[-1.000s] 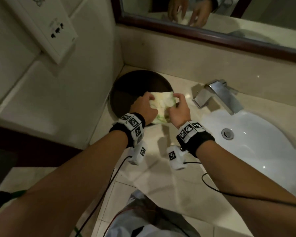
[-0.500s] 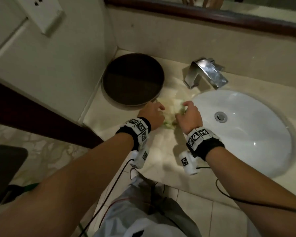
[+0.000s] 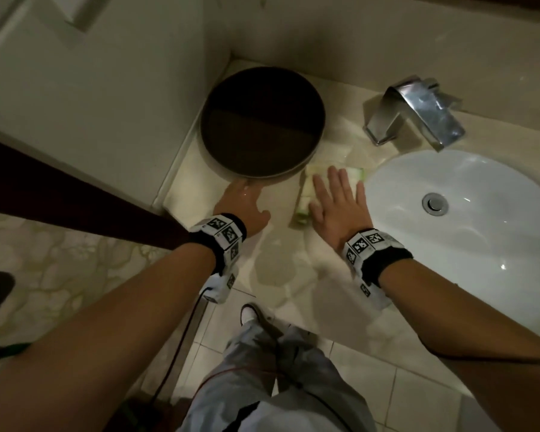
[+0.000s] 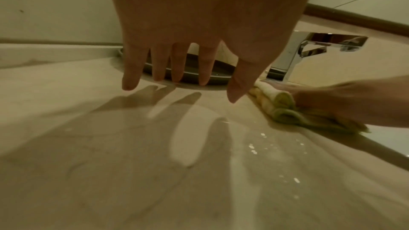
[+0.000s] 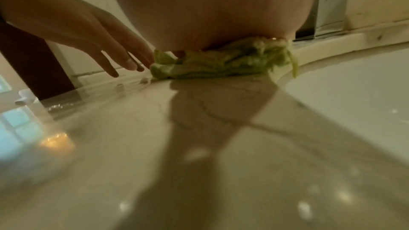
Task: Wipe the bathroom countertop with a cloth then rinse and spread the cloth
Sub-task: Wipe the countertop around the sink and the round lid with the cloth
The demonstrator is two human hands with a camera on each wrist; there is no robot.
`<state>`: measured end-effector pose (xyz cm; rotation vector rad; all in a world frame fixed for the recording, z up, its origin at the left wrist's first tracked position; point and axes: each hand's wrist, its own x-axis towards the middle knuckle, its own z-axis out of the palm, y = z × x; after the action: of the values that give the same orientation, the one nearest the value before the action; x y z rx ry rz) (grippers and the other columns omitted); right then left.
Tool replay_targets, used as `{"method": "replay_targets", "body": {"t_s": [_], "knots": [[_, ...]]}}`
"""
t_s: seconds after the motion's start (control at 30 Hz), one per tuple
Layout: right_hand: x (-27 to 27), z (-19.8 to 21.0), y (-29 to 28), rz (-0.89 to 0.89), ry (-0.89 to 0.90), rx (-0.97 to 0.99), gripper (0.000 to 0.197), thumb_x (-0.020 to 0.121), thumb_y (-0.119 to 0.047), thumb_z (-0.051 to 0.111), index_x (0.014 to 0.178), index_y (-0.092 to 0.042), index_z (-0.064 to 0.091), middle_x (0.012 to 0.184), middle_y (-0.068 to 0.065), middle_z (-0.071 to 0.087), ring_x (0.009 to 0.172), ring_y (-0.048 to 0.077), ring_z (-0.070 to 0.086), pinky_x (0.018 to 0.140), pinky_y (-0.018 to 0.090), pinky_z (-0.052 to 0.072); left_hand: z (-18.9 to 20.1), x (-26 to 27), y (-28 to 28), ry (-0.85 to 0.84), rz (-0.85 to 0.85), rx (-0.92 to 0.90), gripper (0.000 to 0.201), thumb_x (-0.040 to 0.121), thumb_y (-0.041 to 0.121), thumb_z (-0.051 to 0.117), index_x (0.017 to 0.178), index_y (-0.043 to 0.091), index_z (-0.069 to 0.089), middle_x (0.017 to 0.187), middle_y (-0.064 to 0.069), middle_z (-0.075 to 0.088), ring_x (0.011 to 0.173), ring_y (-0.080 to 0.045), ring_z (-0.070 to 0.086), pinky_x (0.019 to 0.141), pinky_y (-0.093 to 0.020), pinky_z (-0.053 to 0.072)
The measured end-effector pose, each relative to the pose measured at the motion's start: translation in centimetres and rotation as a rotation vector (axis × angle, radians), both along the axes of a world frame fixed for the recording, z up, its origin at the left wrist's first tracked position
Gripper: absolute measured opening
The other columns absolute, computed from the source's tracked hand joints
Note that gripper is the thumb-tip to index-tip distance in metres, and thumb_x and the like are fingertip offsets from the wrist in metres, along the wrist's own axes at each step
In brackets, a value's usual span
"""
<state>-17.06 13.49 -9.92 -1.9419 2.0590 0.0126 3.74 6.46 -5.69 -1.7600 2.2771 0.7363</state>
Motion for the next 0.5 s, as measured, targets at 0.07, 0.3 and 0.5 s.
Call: {"method": "replay_targets", "body": {"t_s": [0.07, 0.3, 0.5], "knots": [[0.1, -0.2, -0.2, -0.015, 0.016, 0.016, 0.06, 0.099, -0.048, 0.012, 0.155, -0.027, -0.001, 0.163, 0.005, -0.009, 0.149, 0.022, -0.011, 0.119, 0.051, 0.0, -0.3, 0.9, -0.7, -0.043, -0.035, 0.021, 0.068, 0.082, 0.046, 0.058, 0.143, 0.024, 0.033, 0.151, -0.007, 0.03, 0.135, -0.03, 0.033, 0.107, -0.045, 0.038], [0.0, 0.4, -2.1, -0.144, 0.039, 0.077, 0.062, 0.098, -0.049, 0.012, 0.154, -0.031, -0.007, 0.162, 0.001, -0.014, 0.148, 0.02, -0.014, 0.119, 0.047, -0.006, -0.2, 1.9, -1.6, -0.217, -0.206, 0.141, 0.077, 0.091, 0.048, 0.048, 0.153, 0.023, 0.009, 0.161, -0.008, 0.0, 0.145, -0.036, 0.014, 0.114, -0.05, 0.027], [0.2, 0.9, -4.2, -0.223, 0.052, 0.187, 0.063, 0.097, -0.049, 0.009, 0.152, -0.028, -0.014, 0.16, 0.004, -0.022, 0.147, 0.024, -0.02, 0.118, 0.05, -0.01, -0.1, 3.0, -2.0, -0.296, -0.375, 0.176, 0.079, 0.096, 0.051, 0.041, 0.153, 0.024, -0.006, 0.16, -0.009, -0.015, 0.146, -0.039, 0.004, 0.117, -0.05, 0.021]]}}
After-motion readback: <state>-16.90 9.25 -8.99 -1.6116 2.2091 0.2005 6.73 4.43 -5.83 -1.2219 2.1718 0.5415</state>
